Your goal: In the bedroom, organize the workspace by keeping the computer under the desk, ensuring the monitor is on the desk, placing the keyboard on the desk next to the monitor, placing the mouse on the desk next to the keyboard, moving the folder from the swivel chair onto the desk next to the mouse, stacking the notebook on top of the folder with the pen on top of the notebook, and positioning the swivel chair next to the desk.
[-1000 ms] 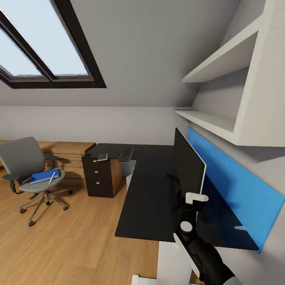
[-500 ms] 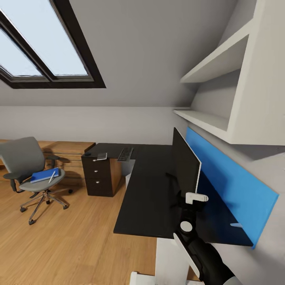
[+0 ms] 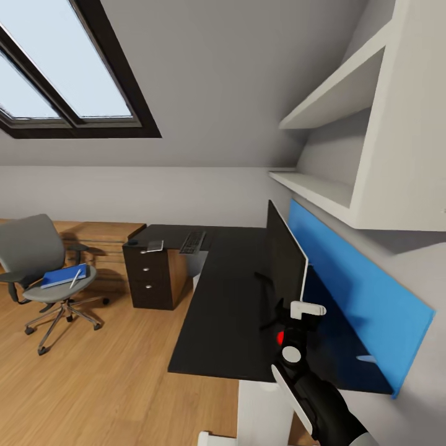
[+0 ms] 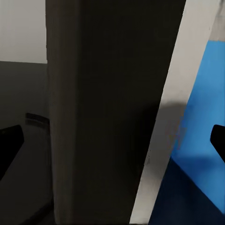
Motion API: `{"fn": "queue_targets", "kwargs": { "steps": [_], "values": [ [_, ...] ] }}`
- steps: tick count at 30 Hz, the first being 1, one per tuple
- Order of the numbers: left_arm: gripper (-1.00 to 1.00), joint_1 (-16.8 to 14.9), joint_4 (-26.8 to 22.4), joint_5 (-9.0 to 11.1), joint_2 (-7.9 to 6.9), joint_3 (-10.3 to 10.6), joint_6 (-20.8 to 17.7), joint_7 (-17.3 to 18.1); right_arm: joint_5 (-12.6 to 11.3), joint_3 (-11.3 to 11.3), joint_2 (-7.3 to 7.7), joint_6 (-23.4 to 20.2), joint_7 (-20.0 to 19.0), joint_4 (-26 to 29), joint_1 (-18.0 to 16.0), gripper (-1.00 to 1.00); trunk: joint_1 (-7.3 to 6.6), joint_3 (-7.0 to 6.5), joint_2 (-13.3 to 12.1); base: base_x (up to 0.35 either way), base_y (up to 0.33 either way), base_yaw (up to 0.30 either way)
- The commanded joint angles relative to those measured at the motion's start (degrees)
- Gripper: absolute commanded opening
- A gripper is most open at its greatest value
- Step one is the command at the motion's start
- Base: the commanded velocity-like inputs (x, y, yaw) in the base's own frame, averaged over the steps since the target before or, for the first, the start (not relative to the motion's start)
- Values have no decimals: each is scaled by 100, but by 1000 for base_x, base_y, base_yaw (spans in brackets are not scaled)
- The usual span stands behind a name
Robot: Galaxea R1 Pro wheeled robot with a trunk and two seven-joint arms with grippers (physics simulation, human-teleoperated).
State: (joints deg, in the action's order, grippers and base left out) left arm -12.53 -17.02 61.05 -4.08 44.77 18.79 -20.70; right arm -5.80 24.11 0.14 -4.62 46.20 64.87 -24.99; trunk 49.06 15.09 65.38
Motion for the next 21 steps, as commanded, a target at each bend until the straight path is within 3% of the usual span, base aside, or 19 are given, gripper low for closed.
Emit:
{"fn": "queue_targets", "kwargs": {
  "steps": [1, 11, 21],
  "values": [
    [100, -4, -13, 39, -6, 49, 18, -40, -18, 15, 4, -48, 38, 8, -6, 100, 1, 8, 5, 8, -185, 0],
    [100, -4, -13, 46, -8, 49, 14, -40, -18, 24, -5, -48, 38, -68, -6, 100, 1, 8, 5, 2, -117, 0],
    [100, -4, -12, 47, -14, 47, 13, -40, -18, 24, -3, -48, 38, -71, -6, 100, 1, 8, 5, 0, -12, 0]
  ]
}}
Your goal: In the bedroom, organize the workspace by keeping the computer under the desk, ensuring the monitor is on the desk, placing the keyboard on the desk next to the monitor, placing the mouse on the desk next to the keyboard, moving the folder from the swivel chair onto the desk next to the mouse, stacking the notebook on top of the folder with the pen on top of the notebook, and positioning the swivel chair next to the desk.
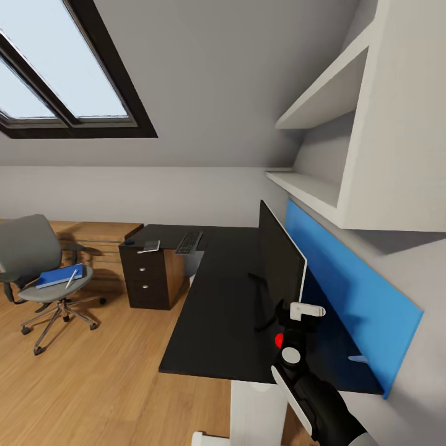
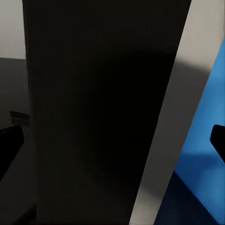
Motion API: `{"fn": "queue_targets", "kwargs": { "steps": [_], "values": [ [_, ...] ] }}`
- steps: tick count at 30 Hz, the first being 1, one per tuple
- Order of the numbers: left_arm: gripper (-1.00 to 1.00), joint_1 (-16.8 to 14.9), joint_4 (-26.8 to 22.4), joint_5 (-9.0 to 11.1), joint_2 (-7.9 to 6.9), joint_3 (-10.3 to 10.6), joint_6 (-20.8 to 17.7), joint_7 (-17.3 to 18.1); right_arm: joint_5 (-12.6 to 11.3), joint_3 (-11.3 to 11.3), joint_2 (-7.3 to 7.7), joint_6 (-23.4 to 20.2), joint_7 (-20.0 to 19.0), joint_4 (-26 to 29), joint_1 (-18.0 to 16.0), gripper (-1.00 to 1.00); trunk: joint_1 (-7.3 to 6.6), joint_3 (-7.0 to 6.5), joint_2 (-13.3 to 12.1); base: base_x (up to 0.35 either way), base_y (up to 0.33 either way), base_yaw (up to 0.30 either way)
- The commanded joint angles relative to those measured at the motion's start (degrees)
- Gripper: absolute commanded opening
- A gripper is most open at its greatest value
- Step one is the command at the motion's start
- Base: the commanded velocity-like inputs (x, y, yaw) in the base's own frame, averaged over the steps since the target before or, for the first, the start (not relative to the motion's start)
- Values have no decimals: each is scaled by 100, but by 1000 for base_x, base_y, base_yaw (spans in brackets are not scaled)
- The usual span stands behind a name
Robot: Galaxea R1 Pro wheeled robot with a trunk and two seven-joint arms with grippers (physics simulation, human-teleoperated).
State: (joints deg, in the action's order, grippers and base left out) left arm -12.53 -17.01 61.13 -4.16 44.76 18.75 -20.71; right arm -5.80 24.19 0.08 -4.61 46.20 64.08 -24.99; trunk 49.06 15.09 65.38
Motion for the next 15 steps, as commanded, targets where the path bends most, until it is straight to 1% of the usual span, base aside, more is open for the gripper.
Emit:
{"fn": "queue_targets", "kwargs": {
  "steps": [1, 3, 6, 15],
  "values": [
    [100, -4, -13, 39, -6, 48, 19, -39, -18, 15, 4, -48, 39, 8, -6, 100, 1, 8, 5, 0, 0, 0],
    [100, -4, -13, 39, -6, 47, 17, -39, -18, 17, 3, -48, 39, 8, -6, 100, 1, 8, 5, -43, 0, 0],
    [100, -4, -13, 39, -6, 49, 11, -39, -18, 47, 3, -48, 39, 6, -6, 100, 1, 8, 5, -208, 0, 0],
    [100, -4, -13, 45, -6, 39, 6, -39, -18, 85, 7, -40, 46, 7, -6, 100, 1, 8, 5, -329, 0, 0]
  ]
}}
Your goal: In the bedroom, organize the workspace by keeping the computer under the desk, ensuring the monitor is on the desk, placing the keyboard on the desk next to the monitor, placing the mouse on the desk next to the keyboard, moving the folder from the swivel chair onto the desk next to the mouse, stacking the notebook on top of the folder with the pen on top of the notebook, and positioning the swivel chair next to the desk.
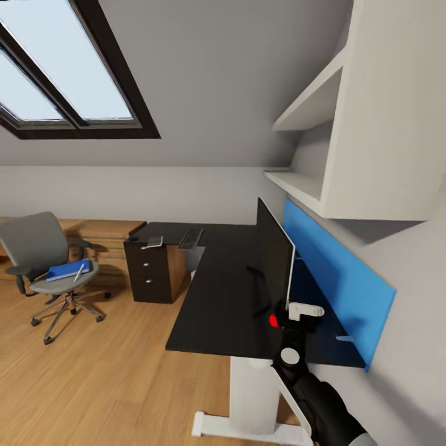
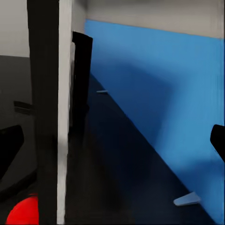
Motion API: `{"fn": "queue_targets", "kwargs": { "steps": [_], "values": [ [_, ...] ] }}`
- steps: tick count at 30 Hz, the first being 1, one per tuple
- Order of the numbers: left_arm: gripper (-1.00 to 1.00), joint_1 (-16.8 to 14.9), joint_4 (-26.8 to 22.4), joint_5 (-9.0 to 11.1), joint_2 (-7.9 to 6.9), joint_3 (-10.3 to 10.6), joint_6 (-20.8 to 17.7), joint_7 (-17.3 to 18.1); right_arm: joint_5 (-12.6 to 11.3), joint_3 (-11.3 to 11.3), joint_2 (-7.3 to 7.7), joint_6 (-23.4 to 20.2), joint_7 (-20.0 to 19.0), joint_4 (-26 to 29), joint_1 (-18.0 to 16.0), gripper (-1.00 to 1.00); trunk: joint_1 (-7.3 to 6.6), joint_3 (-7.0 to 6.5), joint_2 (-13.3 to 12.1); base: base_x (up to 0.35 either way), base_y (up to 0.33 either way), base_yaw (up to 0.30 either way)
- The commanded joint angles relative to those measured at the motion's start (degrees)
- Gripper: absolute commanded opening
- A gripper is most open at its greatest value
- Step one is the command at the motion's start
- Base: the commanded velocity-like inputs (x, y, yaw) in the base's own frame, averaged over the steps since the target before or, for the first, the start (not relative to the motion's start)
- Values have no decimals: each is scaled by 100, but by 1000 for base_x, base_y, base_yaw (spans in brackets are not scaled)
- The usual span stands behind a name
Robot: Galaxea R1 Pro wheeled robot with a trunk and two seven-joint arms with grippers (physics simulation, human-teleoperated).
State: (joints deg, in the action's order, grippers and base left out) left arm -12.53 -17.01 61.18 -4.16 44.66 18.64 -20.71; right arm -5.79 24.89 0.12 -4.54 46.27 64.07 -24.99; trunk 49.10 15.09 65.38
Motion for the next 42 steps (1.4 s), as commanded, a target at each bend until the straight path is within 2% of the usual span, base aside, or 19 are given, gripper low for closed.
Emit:
{"fn": "queue_targets", "kwargs": {
  "steps": [1, 5, 13, 25, 33, 39, 42],
  "values": [
    [100, -4, -13, 42, -6, 45, 17, -43, -19, 15, 0, -48, 39, 9, -6, 100, -3, 8, 5, -338, 0, 0],
    [100, -4, -13, 43, -6, 43, 17, -46, -22, 21, -13, -47, 55, 9, -6, 100, -3, 8, 5, -338, 0, 0],
    [100, -4, -13, 43, -26, 28, 4, -48, -28, 201, -24, -53, 93, 9, 2, 100, -3, 8, 5, -338, 76, 0],
    [100, -4, -13, 43, -30, 35, 1, -41, -36, 217, -16, -54, 101, 1, 38, 100, -3, 8, 5, -335, 131, 0],
    [100, -4, -13, 43, -26, 40, 7, -47, -47, 224, -17, -48, 102, -9, 184, 100, -3, 8, 5, -318, 26, 0],
    [100, -4, -13, 43, -31, 35, 19, -51, -59, 226, -15, -44, 95, -76, 341, 100, -3, 8, 5, -111, 4, 0],
    [100, -4, -13, 46, -33, 30, 29, -57, -66, 233, -17, 158, 85, -331, 568, 100, -3, 8, 5, -27, 1, 0]
  ]
}}
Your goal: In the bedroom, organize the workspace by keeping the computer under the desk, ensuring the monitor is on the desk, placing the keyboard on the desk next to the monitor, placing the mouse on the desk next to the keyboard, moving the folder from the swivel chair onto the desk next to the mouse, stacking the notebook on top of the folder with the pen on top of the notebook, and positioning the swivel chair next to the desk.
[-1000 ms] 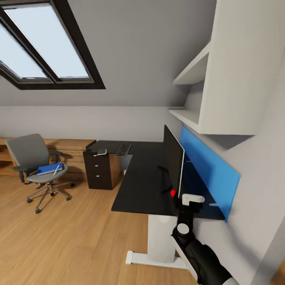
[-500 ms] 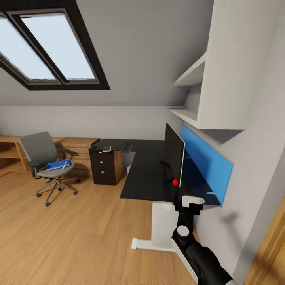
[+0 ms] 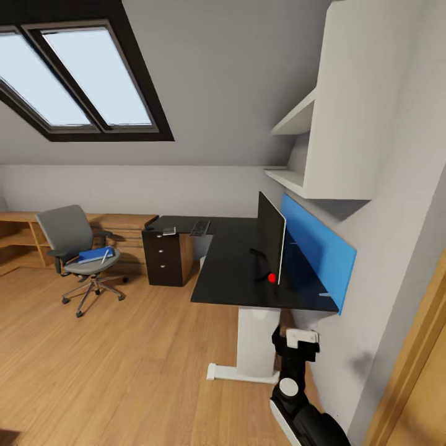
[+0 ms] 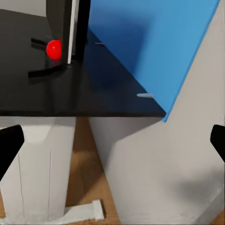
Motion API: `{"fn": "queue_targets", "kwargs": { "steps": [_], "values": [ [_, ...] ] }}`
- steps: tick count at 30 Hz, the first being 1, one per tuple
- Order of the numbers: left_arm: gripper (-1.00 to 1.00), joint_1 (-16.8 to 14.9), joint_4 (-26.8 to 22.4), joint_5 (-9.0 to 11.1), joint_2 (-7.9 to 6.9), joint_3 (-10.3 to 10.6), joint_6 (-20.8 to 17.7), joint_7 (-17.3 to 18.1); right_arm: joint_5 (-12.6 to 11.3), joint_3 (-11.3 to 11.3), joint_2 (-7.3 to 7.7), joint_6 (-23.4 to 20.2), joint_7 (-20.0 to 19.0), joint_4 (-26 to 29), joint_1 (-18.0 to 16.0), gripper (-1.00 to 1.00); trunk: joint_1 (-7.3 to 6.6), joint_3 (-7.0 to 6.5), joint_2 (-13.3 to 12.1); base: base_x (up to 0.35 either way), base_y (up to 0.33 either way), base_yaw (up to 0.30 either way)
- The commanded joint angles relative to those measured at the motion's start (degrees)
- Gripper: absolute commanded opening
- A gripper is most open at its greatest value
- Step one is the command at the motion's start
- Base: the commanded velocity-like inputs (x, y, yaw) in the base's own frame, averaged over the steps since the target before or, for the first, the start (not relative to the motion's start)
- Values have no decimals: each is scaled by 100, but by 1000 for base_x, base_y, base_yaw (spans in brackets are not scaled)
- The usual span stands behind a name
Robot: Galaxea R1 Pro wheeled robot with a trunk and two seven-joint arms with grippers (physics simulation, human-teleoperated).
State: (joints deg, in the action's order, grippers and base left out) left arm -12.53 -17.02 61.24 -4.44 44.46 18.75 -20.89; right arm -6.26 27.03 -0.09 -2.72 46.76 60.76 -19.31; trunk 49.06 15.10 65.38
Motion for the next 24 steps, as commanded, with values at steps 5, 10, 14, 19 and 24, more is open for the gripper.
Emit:
{"fn": "queue_targets", "kwargs": {
  "steps": [5, 10, 14, 19, 24],
  "values": [
    [100, -4, -12, 52, -10, 37, 22, -43, -21, 76, -16, 756, 12, -1077, 269, 100, 0, 7, 5, -8, 0, 0],
    [100, -4, -12, 66, -13, 30, 18, -27, -24, 95, -79, 1709, 1, -2277, 325, 100, 0, 7, 5, -2, 0, 0],
    [100, -4, 3, 74, -13, 28, 16, -17, -19, 99, -96, 2177, -5, -2926, 335, 100, 0, 7, 5, 0, 0, 0],
    [100, -4, 383, 76, 14, 34, 14, -6, -23, 95, -103, 2577, -71, -3570, 339, 100, 0, 7, 5, 0, 0, 0],
    [100, -4, 861, 81, 23, 25, 15, 4, -71, 56, -98, 3174, -1446, -4713, 340, 100, 0, 7, 5, 0, 0, 0]
  ]
}}
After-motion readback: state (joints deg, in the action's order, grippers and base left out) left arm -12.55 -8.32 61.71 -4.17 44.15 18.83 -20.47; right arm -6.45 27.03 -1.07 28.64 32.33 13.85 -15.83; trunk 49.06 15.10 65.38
